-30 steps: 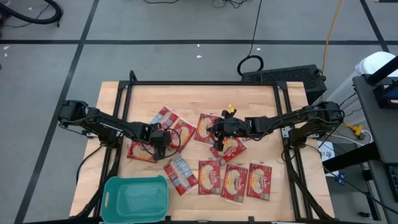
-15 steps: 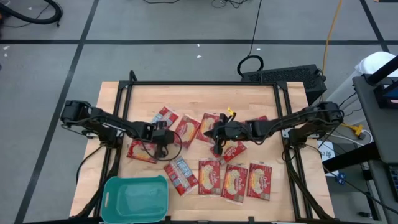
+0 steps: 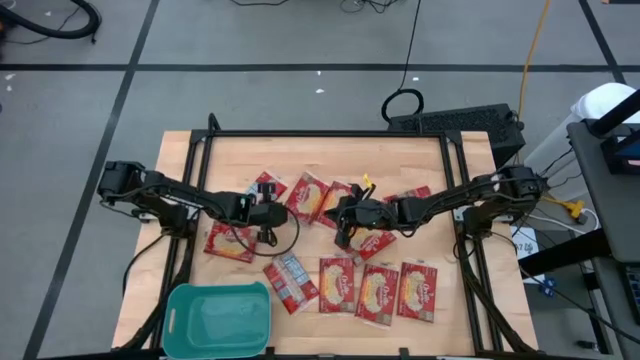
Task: Sort popcorn bags into baskets
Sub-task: Put the red popcorn bag into the blue container
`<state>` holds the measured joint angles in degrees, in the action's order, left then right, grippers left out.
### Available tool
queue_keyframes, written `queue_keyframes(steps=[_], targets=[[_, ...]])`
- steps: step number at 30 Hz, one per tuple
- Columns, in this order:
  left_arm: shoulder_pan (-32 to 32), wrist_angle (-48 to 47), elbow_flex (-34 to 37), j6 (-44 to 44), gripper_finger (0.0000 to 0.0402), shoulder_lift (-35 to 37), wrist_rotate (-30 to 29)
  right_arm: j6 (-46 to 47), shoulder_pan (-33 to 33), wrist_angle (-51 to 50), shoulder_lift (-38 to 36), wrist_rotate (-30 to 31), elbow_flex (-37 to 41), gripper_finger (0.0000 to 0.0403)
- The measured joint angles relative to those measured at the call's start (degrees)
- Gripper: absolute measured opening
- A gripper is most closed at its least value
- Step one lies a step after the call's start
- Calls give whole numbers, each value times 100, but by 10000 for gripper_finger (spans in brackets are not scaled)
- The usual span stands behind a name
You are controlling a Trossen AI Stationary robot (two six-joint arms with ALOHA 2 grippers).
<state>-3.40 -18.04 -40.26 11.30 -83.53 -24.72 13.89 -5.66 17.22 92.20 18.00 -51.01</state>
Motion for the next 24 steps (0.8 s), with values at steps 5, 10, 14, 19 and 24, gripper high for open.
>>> queue_keyframes(steps=[5,10,14,19,24], targets=[[-4,405,-18,183,1,2,-12,-101,-173,527,710,166,2,89],[-4,796,-20,102,1,2,91,-600,-313,898,1427,584,-236,162],[-4,1093,-20,19,1,2,294,-1215,-448,915,1856,1471,-566,213],[-4,1297,-20,-89,0,9,396,-1634,-490,915,2215,2381,-827,253],[-4,1531,-20,-131,0,9,574,-1976,-455,741,2318,2679,-828,229]])
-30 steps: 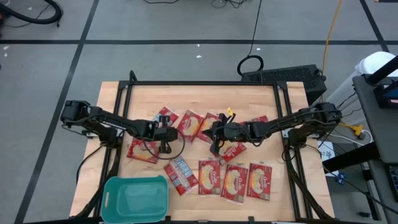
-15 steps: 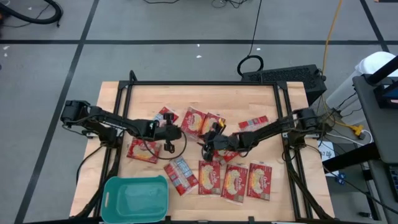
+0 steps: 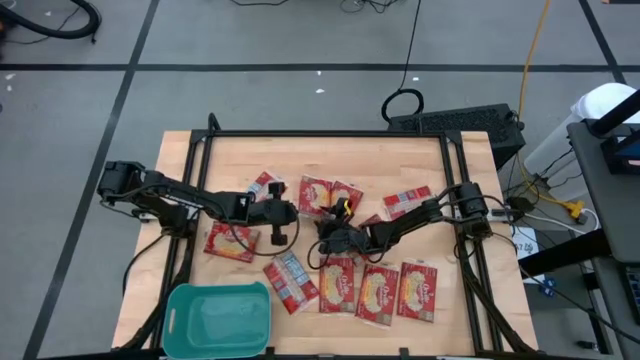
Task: Sort popcorn bags into baskets
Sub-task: Put the red popcorn bag into the blue container
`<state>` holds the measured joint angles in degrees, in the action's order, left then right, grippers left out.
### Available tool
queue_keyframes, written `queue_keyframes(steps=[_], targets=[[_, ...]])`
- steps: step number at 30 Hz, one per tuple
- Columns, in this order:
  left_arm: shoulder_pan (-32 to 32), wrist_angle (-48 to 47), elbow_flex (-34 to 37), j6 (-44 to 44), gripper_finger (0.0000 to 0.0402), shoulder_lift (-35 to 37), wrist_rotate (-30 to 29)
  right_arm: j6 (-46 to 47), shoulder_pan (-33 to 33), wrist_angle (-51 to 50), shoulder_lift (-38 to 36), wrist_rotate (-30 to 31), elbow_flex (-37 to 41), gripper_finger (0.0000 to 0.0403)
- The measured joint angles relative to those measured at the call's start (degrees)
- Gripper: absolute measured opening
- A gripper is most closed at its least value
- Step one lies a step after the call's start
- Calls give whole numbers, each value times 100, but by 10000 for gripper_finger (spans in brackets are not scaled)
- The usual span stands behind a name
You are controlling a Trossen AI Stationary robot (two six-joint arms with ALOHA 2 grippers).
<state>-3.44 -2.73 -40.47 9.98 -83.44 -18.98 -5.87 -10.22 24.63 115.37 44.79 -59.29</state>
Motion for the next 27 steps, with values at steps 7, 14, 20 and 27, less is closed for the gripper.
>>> queue_keyframes(steps=[7,14,20,27], targets=[[-8,439,-2,23,0,0,353,89,6,-85,-4,191,-2,84],[-57,273,-2,-21,22,162,221,20,-107,-88,-76,189,0,20],[-178,-400,-5,-613,60,930,-208,-38,-241,-146,-379,150,0,29],[-529,-941,-4,-943,107,1607,-203,80,-293,-316,-887,-557,7,6]])
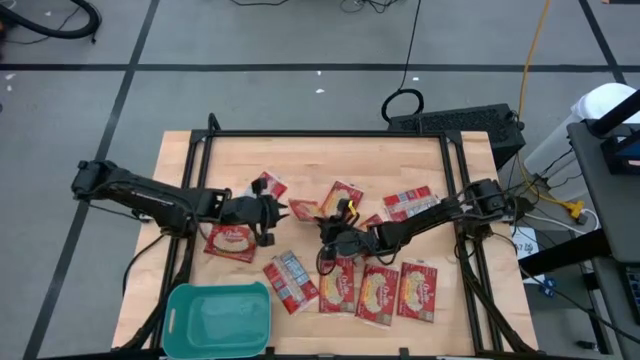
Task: Sort popcorn bags into baskets
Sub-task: Put the red popcorn bag into the blue container
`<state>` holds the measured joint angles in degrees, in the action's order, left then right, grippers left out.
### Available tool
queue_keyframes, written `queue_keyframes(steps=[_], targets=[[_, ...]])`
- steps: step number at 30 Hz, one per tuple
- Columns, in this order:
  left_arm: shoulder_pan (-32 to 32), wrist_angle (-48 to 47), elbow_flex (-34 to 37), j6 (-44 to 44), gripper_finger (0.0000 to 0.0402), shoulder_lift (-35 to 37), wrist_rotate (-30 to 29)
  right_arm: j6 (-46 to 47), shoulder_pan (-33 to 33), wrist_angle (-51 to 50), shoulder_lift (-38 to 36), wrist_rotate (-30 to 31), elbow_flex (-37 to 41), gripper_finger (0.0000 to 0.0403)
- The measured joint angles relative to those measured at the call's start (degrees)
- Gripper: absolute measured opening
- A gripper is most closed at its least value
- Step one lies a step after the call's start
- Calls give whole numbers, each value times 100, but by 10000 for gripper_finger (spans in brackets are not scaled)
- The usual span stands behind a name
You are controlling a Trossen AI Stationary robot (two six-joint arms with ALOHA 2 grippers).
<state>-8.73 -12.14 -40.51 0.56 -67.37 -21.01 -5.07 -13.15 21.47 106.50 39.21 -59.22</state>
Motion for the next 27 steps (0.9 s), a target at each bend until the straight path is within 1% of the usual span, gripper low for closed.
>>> queue_keyframes(steps=[3,5,12,15,18,22,25,27], targets=[[-206,16,0,107,142,4,-1,143,-13,-167,-217,-506,2,9],[-339,12,0,106,172,1,-3,141,-40,-260,-357,-728,2,14],[-674,35,2,-154,278,-1,-17,68,-163,-361,-625,-985,2,14],[-737,86,2,-152,306,0,-435,-118,-205,-393,-802,-1121,4,14],[-743,116,2,75,315,-1,-564,-177,-198,-381,-1054,-1113,4,14],[-765,395,2,409,305,1,-565,-218,-195,-318,-1345,-1124,4,14],[-765,597,2,449,288,1,-555,-316,-194,-211,-1441,-1478,4,14],[-767,638,2,448,273,1,-368,-351,-190,-75,-1445,-1733,4,14]])
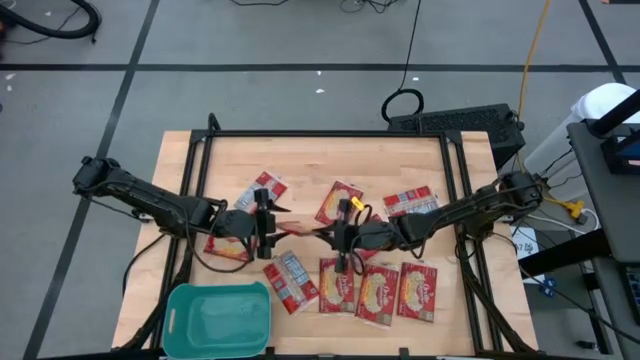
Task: Sort popcorn bags into baskets
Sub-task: Put the red popcorn bag into the blue container
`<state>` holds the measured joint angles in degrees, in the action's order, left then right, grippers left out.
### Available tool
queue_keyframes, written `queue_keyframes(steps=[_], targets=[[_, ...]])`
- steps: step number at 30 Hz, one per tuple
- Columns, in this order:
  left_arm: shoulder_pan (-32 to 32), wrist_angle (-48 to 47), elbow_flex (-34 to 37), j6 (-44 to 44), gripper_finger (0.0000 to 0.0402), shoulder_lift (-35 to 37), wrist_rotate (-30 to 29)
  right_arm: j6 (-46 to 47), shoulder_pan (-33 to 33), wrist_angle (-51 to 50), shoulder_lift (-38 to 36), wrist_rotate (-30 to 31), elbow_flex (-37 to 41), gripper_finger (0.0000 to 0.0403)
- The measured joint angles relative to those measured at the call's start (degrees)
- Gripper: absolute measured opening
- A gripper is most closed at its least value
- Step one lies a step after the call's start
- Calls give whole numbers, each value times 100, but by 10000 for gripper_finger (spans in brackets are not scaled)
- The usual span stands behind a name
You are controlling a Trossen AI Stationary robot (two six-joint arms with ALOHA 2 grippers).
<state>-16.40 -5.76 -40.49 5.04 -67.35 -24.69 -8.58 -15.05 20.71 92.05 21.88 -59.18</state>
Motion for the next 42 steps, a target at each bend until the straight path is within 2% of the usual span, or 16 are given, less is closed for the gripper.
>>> queue_keyframes(steps=[5,10,19,23,26,30,37,42], targets=[[-113,-3,0,-273,229,0,291,184,4,603,39,-515,243,14],[-350,-12,0,-248,175,0,273,186,4,1665,41,-555,733,14],[-611,-16,0,182,20,72,160,245,4,2272,44,-462,1210,14],[-582,-127,0,-28,33,282,111,293,4,2296,37,-131,1257,23],[-607,-472,-6,-241,45,578,110,282,-2,2224,37,-79,1276,47],[-787,-1502,-219,-557,21,952,105,277,-14,2157,37,-74,1276,86],[-1541,-3491,-942,-1808,24,1200,105,341,-17,1961,37,-78,1276,127],[-2421,-4197,-1500,-3099,19,1118,110,395,-17,1801,37,-91,1274,129]])
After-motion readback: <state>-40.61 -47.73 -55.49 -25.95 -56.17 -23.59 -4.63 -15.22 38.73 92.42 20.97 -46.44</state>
